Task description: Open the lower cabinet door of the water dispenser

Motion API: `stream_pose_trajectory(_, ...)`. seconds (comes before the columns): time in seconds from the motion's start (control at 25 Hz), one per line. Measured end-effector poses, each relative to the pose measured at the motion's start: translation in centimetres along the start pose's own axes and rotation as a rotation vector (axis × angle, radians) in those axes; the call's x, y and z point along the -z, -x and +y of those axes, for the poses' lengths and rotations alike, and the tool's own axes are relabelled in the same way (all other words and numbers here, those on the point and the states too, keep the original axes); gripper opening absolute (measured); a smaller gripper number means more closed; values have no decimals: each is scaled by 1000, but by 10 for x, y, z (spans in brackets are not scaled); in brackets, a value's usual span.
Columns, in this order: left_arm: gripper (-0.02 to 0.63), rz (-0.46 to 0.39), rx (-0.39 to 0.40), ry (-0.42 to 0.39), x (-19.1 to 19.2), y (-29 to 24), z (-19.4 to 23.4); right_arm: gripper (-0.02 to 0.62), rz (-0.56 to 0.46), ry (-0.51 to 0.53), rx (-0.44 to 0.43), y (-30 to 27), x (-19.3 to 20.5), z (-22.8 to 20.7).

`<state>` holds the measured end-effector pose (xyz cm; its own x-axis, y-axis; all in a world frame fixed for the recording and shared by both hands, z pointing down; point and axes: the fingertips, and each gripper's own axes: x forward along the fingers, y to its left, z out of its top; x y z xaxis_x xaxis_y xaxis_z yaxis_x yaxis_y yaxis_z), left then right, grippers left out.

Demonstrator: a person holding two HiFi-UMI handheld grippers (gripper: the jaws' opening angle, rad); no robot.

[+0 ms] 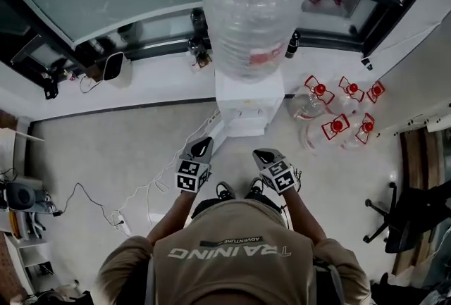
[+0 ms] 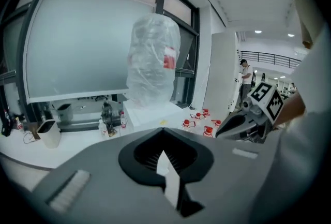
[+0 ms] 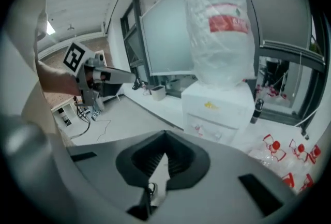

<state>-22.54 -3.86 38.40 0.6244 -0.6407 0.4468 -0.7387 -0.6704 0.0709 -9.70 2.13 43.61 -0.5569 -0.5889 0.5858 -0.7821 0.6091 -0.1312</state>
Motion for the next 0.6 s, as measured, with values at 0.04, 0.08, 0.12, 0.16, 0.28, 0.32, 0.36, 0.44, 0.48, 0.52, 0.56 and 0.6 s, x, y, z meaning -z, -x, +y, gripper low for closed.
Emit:
stream_pose_trajectory(0.04, 0, -13, -2, -24, -10, 6, 1, 9, -35, 2, 8, 9, -16, 1)
stream_pose_trajectory(0.08, 0, -32, -4, -44, -21, 11, 2, 8, -68, 4, 15, 18, -31, 1)
stream_pose_trajectory(0.12, 0, -58, -7, -58, -34, 15, 3, 8, -99, 8, 19, 26, -46, 1)
stream_pose_trajectory(0.16, 0, -87, -11, -64, -47, 18, 4, 9, -126, 17, 25, 34, -61, 0)
stream_pose_trajectory(0.28, 0, -173, -24, -62, -87, 25, 6, 8, -212, 77, 115, 58, -107, -12)
stream_pose_trajectory(0.32, 0, -204, -27, -67, -101, 27, 7, 8, -246, 102, 173, 67, -124, -18)
stream_pose_trajectory(0.36, 0, -233, -30, -75, -116, 29, 7, 8, -282, 126, 225, 75, -141, -25)
stream_pose_trajectory(0.44, 0, -281, -43, -96, -144, 33, 8, 8, -350, 159, 269, 87, -175, -33)
stream_pose_trajectory(0.48, 0, -303, -47, -103, -157, 35, 8, 8, -382, 167, 266, 91, -190, -34)
stream_pose_trajectory(0.52, 0, -326, -47, -104, -169, 37, 8, 8, -413, 172, 257, 95, -205, -34)
stream_pose_trajectory(0.56, 0, -351, -41, -92, -182, 39, 9, 9, -444, 170, 245, 96, -219, -35)
stream_pose_trajectory(0.6, 0, -376, -35, -67, -193, 41, 11, 8, -472, 159, 231, 95, -230, -35)
